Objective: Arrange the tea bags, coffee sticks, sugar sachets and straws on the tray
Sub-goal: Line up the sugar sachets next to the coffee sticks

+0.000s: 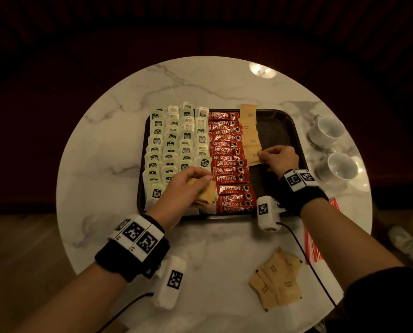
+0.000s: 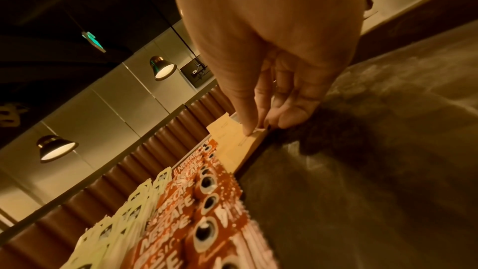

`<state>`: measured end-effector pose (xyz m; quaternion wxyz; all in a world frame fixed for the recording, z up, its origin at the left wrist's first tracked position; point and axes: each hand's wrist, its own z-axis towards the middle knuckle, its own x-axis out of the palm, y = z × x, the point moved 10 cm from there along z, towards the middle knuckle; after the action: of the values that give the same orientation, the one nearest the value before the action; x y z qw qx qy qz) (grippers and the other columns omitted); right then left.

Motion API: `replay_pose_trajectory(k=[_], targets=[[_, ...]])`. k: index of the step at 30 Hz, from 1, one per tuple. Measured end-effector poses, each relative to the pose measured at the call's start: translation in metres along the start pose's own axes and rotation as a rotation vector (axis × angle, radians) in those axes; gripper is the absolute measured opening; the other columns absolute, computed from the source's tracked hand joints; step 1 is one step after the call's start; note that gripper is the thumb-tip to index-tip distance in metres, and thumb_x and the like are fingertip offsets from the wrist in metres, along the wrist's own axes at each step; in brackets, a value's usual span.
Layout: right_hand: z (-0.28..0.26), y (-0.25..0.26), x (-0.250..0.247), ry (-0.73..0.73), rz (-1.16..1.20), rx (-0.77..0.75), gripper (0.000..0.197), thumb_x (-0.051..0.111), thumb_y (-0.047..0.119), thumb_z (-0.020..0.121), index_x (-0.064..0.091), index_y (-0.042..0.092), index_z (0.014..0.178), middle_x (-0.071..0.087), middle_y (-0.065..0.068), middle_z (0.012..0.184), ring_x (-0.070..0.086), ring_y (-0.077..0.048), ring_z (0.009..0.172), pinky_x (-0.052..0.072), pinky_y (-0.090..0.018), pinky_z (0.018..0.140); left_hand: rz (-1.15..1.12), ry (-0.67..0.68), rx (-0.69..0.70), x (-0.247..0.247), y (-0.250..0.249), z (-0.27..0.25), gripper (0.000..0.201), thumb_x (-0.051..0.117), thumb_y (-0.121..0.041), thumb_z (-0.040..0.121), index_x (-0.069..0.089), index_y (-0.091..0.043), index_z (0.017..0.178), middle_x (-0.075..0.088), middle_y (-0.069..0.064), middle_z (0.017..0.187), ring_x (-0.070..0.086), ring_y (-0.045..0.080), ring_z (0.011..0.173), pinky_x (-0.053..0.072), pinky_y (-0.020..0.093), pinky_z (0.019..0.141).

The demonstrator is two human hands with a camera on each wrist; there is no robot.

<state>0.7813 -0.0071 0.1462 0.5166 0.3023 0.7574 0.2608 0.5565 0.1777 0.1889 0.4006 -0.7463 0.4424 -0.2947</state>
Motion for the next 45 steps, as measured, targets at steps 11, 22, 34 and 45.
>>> replay_pose_trajectory(k=[11, 22, 34, 45], targets=[[-0.006, 0.011, -0.019, -0.019, -0.011, -0.038, 0.020, 0.069, 0.035, 0.090, 0.070, 0.015, 0.094, 0.067, -0.002, 0.094, 0.062, -0.018, 0.084, 0.055, -0.037, 0.083, -0.186, 0.057, -0.079, 0.011, -0.002, -0.006, 0.031, 0.046, 0.002, 0.095, 0.054, -0.007, 0.123, 0.050, 0.010, 0.121, 0.060, 0.032, 0.097, 0.062, 0.039, 0.067], [-0.121, 0.061, 0.008, 0.519, 0.066, -0.329, 0.017, 0.053, 0.034, 0.099, 0.066, 0.024, 0.101, 0.066, 0.023, 0.074, 0.059, 0.008, 0.064, 0.045, -0.013, 0.058, -0.287, 0.215, 0.014, 0.036, -0.018, -0.010, 0.063, 0.053, 0.016, 0.088, 0.047, -0.026, 0.135, 0.059, 0.018, 0.115, 0.068, 0.033, 0.099, 0.061, 0.035, 0.073], [-0.144, 0.043, 0.022, 0.648, 0.313, -0.230, 0.015, 0.059, 0.016, 0.096, 0.063, 0.009, 0.108, 0.071, 0.002, 0.085, 0.058, -0.006, 0.062, 0.051, -0.022, 0.059, -0.227, 0.075, 0.082, 0.023, -0.020, -0.008, 0.043, 0.064, 0.004, 0.086, 0.057, -0.014, 0.125, 0.061, 0.018, 0.114, 0.072, 0.031, 0.088, 0.061, 0.027, 0.060], [-0.072, -0.019, -0.008, 0.180, 0.485, 0.116, 0.013, 0.058, 0.014, 0.098, 0.062, 0.012, 0.110, 0.066, 0.001, 0.087, 0.061, -0.006, 0.068, 0.051, -0.021, 0.054, -0.203, 0.057, -0.084, 0.023, 0.000, -0.007, 0.021, 0.049, -0.008, 0.099, 0.058, -0.007, 0.119, 0.061, 0.019, 0.117, 0.072, 0.031, 0.090, 0.062, 0.039, 0.063]])
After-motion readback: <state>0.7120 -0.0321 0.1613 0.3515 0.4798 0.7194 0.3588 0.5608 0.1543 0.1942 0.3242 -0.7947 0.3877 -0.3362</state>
